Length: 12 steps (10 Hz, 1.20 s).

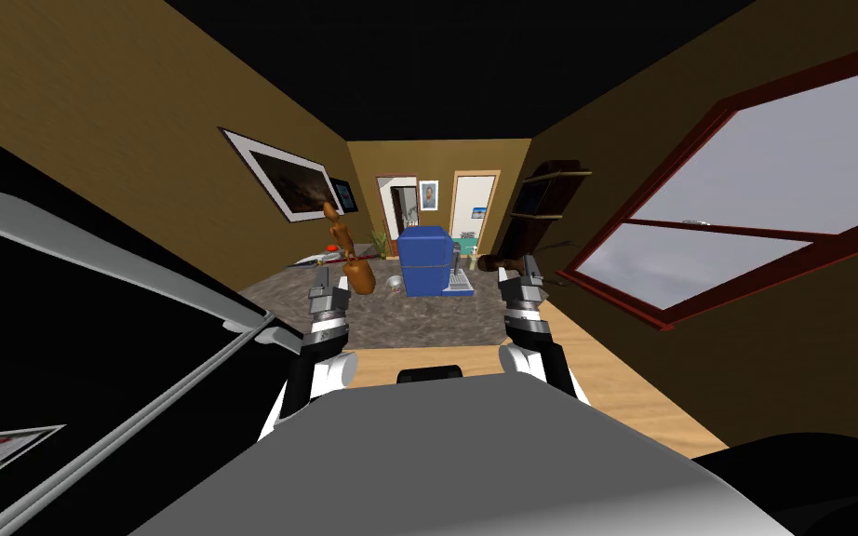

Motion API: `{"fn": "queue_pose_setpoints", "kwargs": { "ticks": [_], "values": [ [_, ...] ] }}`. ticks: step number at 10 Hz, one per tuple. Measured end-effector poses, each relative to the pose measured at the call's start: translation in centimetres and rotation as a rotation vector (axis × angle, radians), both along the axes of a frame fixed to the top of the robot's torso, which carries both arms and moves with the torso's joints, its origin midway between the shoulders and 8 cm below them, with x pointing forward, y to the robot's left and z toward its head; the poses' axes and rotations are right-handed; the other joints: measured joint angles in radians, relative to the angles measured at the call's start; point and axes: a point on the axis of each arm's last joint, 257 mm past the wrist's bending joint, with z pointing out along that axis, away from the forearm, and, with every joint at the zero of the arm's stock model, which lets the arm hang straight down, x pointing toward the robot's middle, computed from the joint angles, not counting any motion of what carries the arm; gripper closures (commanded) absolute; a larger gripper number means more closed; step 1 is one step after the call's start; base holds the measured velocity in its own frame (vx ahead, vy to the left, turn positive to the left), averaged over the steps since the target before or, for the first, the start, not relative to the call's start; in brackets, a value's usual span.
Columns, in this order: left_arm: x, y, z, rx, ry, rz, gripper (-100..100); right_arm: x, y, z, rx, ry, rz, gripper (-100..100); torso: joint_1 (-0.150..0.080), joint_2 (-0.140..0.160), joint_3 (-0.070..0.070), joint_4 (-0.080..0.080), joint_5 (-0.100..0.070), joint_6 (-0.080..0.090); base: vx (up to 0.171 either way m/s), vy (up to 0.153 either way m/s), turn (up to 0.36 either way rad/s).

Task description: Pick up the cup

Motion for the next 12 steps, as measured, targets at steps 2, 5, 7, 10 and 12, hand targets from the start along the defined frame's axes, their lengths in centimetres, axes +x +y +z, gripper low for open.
{"fn": "queue_pose_setpoints", "kwargs": {
  "ticks": [2, 5, 7, 10, 12],
  "values": [
    [0.5, -0.4, -0.4, 0.033, 0.030, -0.022, -100, 0.0, 0.0, 0.0, 0.000, 0.000, 0.000, 0, 0.000, -0.001, 0.000, 0.000, 0.000, 0.000, 0.011, 0.000, -0.026],
    [1.6, -0.9, -1.2, 0.062, 0.095, -0.048, -100, 0.0, 0.0, 0.0, 0.000, 0.000, 0.000, 0, 0.000, -0.002, -0.001, 0.000, 0.000, 0.000, 0.023, -0.002, -0.039],
    [2.4, -1.0, -2.1, 0.072, 0.148, -0.062, -100, 0.0, 0.0, 0.0, 0.000, 0.000, 0.000, 0, 0.000, -0.002, -0.001, 0.000, 0.000, 0.000, 0.024, -0.001, -0.035],
    [3.1, -1.2, -3.3, 0.071, 0.214, -0.074, -100, 0.0, 0.0, 0.0, 0.000, 0.000, 0.000, 0, 0.000, -0.002, -0.001, 0.000, 0.000, 0.000, 0.025, -0.002, -0.040],
    [3.8, -1.0, -4.2, 0.068, 0.257, -0.078, -100, 0.0, 0.0, 0.0, 0.000, 0.000, 0.000, 0, 0.000, -0.002, -0.001, 0.000, 0.000, 0.000, 0.020, -0.001, -0.035]
  ]
}}
